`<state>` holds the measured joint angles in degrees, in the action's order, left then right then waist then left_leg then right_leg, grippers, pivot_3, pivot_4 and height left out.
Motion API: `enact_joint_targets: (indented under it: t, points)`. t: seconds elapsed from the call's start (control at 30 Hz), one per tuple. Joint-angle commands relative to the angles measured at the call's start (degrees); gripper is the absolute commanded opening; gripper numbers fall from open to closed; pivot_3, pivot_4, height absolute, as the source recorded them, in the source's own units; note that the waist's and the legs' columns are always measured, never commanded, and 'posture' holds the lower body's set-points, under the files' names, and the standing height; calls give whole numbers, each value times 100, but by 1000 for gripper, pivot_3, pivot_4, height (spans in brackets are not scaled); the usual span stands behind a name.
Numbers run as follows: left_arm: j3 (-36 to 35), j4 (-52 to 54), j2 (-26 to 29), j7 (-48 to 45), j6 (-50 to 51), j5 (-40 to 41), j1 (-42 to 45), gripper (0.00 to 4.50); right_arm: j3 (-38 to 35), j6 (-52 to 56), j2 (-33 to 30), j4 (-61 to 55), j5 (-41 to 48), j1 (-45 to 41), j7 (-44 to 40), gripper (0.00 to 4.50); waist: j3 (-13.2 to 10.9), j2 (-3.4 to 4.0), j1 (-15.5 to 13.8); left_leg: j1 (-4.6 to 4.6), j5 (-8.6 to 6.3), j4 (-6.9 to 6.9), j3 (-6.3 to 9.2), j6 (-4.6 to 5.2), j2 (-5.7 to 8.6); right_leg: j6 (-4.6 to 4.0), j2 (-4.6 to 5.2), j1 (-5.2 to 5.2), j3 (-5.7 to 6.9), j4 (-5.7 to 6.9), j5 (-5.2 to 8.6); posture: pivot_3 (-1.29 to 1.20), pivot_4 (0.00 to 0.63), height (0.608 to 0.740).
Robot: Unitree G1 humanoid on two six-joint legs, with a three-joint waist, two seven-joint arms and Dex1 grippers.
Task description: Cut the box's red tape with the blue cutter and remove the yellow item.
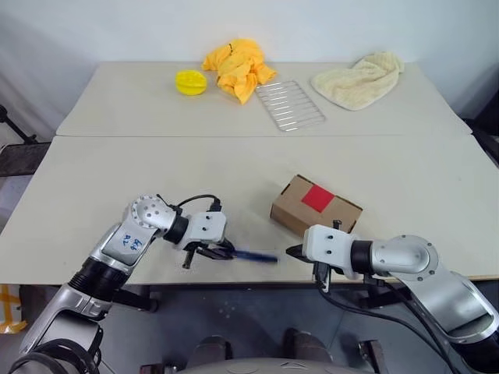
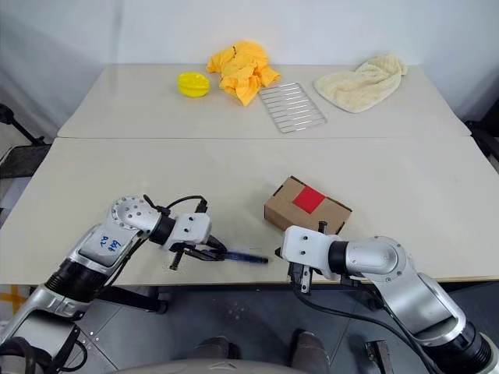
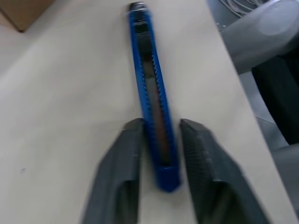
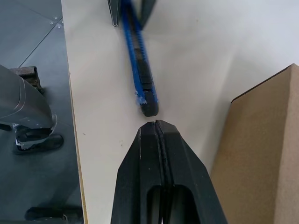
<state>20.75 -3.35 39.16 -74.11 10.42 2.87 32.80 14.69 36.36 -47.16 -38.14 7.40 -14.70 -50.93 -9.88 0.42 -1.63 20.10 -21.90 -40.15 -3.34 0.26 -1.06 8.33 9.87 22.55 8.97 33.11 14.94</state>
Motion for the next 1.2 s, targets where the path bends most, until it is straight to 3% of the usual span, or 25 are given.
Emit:
enact_joint_targets:
  t: [0.03, 0.47, 0.8, 1.2]
  points:
    - [451, -283, -50, 4, 66, -409, -250, 554, -171, -21, -52, -173, 55, -79, 9, 0, 2, 1, -1, 0, 0, -1, 0, 0, 0, 0, 0, -1, 0, 1, 0, 0, 150, 740]
    - [311, -249, 37, 445, -192, -763, -254, 554, -7, -13, 161, -27, 118, -391, 38, 0, 6, 6, -13, -3, 1, -13, 4, 2, 0, -1, 2, -2, -2, 19, 0, 0, 150, 740]
    - [202, 882, 513, 852, 212, -952, -970, 554, 598, 336, 682, 288, 330, -788, -122, 0, 16, 21, 44, -20, 1, -15, 1, 2, -4, -6, 1, -3, -11, 39, 0, 0, 150, 740]
    - [199, 1413, 695, 956, 650, -891, -1274, 554, 1286, -502, 638, 1035, -209, -943, -465, 0, 17, 23, 123, -31, 1, 5, -14, 2, -5, -10, 1, 1, -20, 37, 2, 0, 150, 740]
